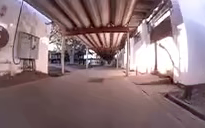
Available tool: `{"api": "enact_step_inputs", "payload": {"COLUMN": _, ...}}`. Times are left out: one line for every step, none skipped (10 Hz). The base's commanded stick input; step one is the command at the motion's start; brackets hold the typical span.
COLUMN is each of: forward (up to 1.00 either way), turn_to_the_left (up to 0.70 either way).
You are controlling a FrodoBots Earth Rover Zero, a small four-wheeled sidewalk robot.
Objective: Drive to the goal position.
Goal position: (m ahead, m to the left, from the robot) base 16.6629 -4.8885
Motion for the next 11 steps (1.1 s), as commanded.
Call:
{"api": "enact_step_inputs", "payload": {"forward": 0.7, "turn_to_the_left": 0.0}}
{"api": "enact_step_inputs", "payload": {"forward": 0.7, "turn_to_the_left": 0.0}}
{"api": "enact_step_inputs", "payload": {"forward": 0.7, "turn_to_the_left": 0.0}}
{"api": "enact_step_inputs", "payload": {"forward": 0.7, "turn_to_the_left": 0.0}}
{"api": "enact_step_inputs", "payload": {"forward": 0.7, "turn_to_the_left": 0.0}}
{"api": "enact_step_inputs", "payload": {"forward": 0.7, "turn_to_the_left": 0.0}}
{"api": "enact_step_inputs", "payload": {"forward": 0.7, "turn_to_the_left": 0.0}}
{"api": "enact_step_inputs", "payload": {"forward": 0.7, "turn_to_the_left": 0.0}}
{"api": "enact_step_inputs", "payload": {"forward": 0.7, "turn_to_the_left": 0.0}}
{"api": "enact_step_inputs", "payload": {"forward": 0.7, "turn_to_the_left": 0.0}}
{"api": "enact_step_inputs", "payload": {"forward": 0.7, "turn_to_the_left": 0.0}}
